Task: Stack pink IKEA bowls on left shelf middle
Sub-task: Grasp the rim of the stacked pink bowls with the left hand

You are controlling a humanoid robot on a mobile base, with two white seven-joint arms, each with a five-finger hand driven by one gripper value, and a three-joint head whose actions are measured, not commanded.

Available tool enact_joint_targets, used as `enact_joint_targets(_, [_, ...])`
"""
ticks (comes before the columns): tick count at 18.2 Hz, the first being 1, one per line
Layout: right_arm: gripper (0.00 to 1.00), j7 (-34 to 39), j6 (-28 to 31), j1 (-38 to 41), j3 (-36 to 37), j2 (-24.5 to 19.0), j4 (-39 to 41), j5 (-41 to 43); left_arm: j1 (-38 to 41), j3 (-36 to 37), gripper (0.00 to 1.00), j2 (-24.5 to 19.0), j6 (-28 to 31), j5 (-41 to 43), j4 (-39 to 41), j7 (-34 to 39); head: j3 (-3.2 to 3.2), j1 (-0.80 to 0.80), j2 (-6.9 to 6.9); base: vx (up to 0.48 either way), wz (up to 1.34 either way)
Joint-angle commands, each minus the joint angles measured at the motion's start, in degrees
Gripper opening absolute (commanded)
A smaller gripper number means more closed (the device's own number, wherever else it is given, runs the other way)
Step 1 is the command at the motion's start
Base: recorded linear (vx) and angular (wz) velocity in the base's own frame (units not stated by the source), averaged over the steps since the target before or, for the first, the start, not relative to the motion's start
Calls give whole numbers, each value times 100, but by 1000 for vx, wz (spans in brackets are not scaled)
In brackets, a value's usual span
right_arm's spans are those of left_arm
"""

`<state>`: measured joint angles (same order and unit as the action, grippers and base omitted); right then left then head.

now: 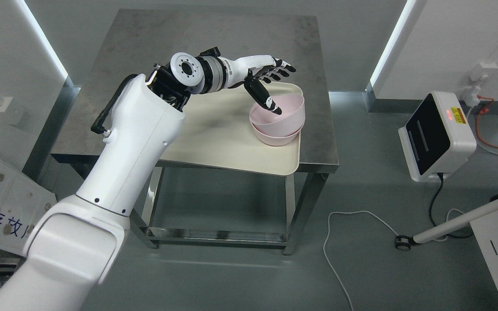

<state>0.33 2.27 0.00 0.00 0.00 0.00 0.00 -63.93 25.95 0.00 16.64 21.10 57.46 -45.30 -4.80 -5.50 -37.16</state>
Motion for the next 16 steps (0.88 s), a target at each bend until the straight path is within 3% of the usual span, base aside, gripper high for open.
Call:
enact_joint_targets(1, [100,3,-25,167,70,100,193,0,4,402,90,-100,-3,148,-24,22,0,0,0,0,0])
enact_joint_targets(9, [100,3,-34,167,62,100,193,0,13,393,87,-100,-3,404,-218,-66,0,0,0,0,0])
enact_joint_targets(12, [100,3,-25,167,62,100,193,0,30,331,74,-100,-3,404,-270,-84,0,0,0,0,0])
enact_joint_targets(16, [100,3,-34,167,62,100,193,0,13,358,65,-100,-3,404,-332,-49,0,0,0,0,0])
